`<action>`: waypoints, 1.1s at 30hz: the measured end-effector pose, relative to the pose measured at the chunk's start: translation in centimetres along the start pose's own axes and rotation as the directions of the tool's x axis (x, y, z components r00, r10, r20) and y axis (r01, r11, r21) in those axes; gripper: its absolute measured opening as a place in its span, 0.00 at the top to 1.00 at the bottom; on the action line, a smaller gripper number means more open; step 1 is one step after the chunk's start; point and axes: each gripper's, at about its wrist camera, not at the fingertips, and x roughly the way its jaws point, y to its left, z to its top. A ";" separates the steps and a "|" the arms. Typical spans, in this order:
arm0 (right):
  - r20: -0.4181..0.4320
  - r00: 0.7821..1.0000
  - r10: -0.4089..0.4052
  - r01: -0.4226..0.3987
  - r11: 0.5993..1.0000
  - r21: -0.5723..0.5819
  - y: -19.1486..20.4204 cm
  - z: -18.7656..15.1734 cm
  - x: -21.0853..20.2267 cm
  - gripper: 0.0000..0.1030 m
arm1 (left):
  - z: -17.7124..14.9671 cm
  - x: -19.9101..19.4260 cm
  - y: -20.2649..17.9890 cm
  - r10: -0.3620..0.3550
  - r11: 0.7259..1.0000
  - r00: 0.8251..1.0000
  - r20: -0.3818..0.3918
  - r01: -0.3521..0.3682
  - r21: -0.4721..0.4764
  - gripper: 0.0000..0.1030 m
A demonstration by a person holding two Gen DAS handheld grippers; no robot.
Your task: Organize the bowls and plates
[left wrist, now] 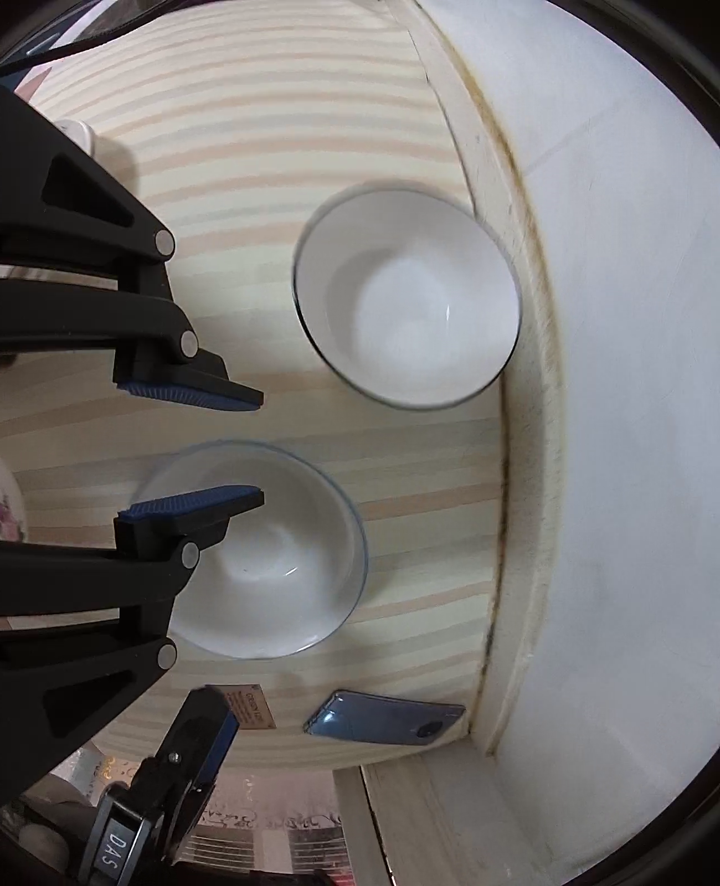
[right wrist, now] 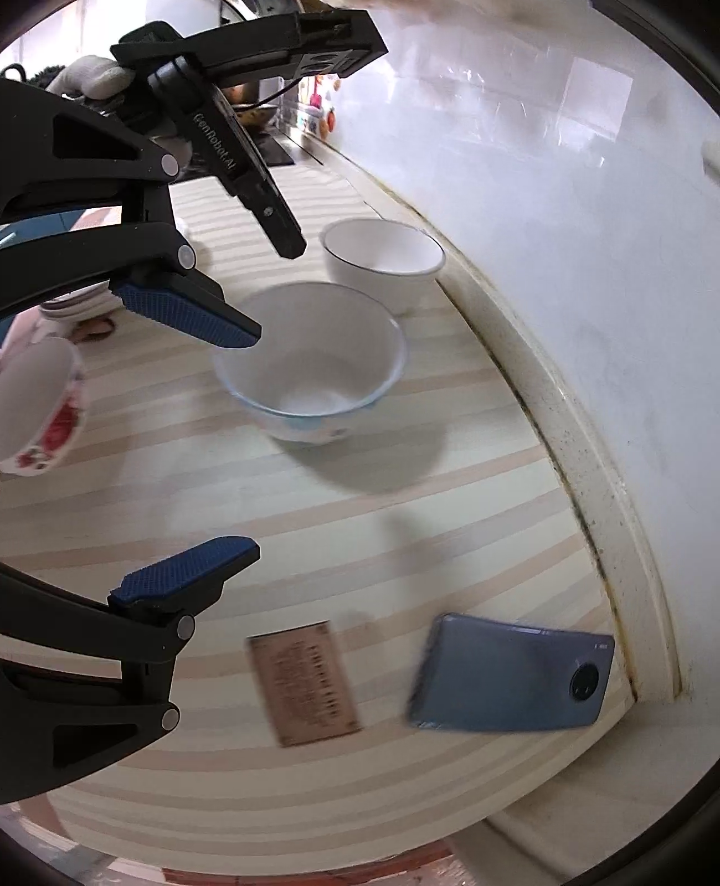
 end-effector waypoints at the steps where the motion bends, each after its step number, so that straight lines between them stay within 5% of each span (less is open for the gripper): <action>1: -0.006 1.000 -0.002 0.002 1.000 -0.003 0.0 0.4 0.5 0.29 | 0.2 0.7 -0.2 0.000 1.000 1.000 -0.014 0.000 0.004 0.75; 9: -0.054 0.998 -0.011 0.012 1.000 0.018 0.1 1.8 4.8 0.33 | 0.5 3.4 -1.1 0.021 0.999 0.998 -0.056 -0.020 0.034 0.76; 23: -0.063 0.998 0.002 -0.002 1.000 -0.001 1.6 2.6 7.5 0.86 | 0.2 3.5 -0.7 0.032 0.998 0.999 -0.037 -0.030 0.046 0.84; 33: -0.054 0.997 -0.046 0.045 0.998 -0.032 2.1 2.5 7.0 0.88 | -0.8 1.3 -0.9 0.025 0.997 1.000 -0.016 -0.024 0.067 0.85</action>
